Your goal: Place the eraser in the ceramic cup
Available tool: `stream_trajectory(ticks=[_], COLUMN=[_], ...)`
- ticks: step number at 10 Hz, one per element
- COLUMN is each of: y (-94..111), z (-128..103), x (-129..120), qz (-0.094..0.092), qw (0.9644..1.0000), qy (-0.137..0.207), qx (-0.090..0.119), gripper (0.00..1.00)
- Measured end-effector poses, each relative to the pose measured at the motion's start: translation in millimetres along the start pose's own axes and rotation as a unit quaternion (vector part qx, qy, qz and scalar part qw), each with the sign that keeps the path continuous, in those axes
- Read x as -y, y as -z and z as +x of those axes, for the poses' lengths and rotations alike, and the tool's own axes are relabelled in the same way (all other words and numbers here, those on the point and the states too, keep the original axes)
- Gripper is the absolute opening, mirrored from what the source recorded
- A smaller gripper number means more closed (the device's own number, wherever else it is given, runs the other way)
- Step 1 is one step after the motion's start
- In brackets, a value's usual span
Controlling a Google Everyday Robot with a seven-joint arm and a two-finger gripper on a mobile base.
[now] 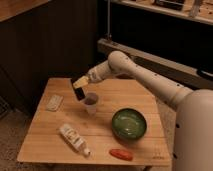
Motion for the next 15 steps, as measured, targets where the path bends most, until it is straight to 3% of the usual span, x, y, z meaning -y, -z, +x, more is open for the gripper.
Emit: stream_trajectory(ticks=[6, 9, 12, 15], y=[55.8, 70.9, 47.6, 45.4], z=[4.7, 10.0, 10.7, 15.0], x=[38.0, 41.4, 32.2, 31.6], qz=[-0.007, -0.016, -0.02, -0.027], qw=[0.9983, 0.9974, 0.9986, 0.9986], qy=[-0.017, -0.02, 0.001, 0.014], qx=[0.055, 0.067, 0.048, 0.043], gripper=[0.05, 0.17, 0.06, 0.06])
